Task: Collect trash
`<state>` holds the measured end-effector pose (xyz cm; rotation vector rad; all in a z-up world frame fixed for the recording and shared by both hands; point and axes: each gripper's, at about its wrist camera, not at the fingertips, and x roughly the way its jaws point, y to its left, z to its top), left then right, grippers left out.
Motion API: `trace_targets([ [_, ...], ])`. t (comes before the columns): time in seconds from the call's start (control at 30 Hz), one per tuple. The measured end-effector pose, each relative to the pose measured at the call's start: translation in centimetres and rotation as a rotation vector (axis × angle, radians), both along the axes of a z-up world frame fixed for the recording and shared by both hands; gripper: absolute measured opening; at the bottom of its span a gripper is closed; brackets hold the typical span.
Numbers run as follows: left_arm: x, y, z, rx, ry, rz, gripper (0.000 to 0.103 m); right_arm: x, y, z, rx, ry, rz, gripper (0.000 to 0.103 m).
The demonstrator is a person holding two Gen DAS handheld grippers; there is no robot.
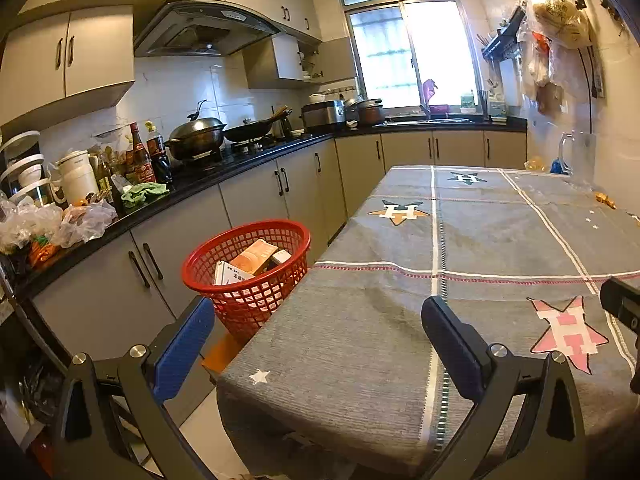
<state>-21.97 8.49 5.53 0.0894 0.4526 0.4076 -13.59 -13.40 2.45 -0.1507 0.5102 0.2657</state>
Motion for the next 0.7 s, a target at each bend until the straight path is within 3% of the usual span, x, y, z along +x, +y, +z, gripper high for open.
trace_targets([
  [0.7,0.51,0.7,-0.63,-0.015,0.03,0.012,0.103,0.22,0.99,-0.67,-0.036,0.021,0.013,0.101],
])
